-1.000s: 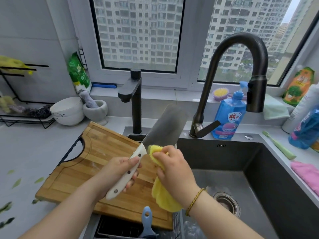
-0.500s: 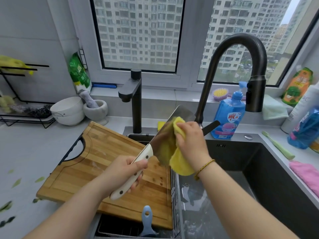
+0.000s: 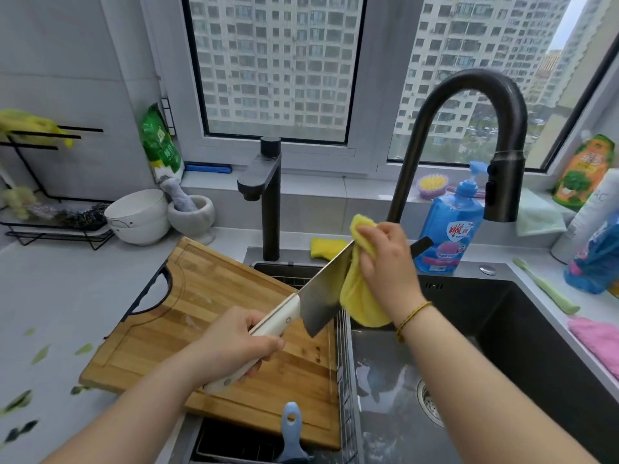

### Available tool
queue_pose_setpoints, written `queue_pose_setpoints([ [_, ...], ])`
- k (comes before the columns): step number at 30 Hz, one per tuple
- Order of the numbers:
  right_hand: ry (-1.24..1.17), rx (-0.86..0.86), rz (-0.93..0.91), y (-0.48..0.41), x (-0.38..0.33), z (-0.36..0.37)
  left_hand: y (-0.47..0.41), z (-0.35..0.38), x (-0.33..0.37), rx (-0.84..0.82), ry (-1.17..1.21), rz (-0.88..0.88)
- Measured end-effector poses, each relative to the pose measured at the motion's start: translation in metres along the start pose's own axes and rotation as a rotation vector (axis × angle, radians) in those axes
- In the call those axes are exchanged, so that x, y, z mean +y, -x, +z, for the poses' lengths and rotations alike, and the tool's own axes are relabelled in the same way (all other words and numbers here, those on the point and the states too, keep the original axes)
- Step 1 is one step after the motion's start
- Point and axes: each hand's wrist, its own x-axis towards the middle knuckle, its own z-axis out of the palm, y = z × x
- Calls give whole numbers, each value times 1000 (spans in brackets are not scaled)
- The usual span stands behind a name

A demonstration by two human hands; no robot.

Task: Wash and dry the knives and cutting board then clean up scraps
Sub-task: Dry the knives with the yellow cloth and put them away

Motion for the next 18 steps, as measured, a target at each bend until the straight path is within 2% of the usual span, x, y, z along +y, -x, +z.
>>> queue_pose_setpoints([
  [4,29,-33,77,-14,11,-10,1,-5,-2,16,-130,27],
  [8,-57,47,-39,-4,-1,-3,0,-12,-1,132,-345,23],
  [10,-95,32,-143,6,-20,2,1,-16,3,162,-499,48],
  [14,11,-150,-431,27,-55,20,5,-23,10,209,-740,86],
  [18,302,-642,-533,30,-59,21,11,-31,11,190,-856,102],
])
